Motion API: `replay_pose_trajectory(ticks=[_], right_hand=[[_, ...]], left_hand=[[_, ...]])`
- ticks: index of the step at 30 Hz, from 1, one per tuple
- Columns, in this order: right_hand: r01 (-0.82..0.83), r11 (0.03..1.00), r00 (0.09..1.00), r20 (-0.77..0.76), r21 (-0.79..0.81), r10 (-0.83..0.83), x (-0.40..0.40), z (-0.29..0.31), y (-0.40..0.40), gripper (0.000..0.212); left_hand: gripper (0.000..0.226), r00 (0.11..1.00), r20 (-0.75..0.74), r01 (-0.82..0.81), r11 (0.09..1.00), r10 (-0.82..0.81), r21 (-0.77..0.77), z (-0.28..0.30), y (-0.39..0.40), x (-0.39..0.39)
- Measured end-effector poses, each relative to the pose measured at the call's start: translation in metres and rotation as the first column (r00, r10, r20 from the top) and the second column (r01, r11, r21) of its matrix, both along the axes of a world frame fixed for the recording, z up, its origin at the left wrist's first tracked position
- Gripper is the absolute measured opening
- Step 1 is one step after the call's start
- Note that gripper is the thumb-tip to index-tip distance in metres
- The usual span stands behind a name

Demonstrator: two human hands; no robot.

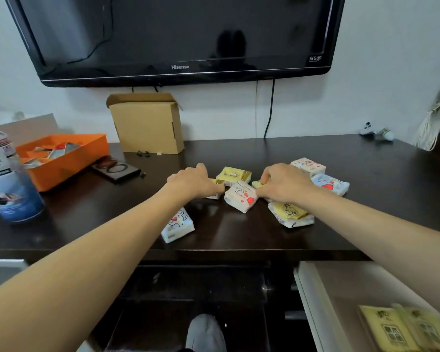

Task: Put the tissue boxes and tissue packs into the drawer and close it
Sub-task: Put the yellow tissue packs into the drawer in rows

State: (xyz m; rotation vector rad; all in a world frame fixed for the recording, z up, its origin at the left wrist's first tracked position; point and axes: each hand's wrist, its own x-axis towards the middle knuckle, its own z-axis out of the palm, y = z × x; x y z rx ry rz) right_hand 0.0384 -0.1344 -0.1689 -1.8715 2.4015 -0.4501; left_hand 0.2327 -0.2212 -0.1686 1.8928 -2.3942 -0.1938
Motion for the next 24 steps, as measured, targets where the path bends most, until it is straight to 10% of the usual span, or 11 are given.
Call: replay_pose_trajectory(ticks=[10,16,24], right_hand=[[0.002,0.955,0.987,0.154,-0.295,0.046,-0.017,0.008,0.025,0.051],[0.061,0.938,0.989,0.146,-0.341,-0.011,-0.065,0.011,0.087,0.052],[0.231,0.944,0.973,0.050,-0.236,-0.226,-0.150,-0.013,0.180,0.033]], left_hand=[[0.057,0.892,-0.305,0.152,0.859,-0.332,-0.489,0.023,0.048,-0.001],[0.070,0.736,-0.438,0.343,0.842,-0.516,-0.416,0.018,0.112,-0.033],[0.071,0.708,-0.223,0.572,0.729,-0.670,-0.375,-0.013,0.170,-0.122]])
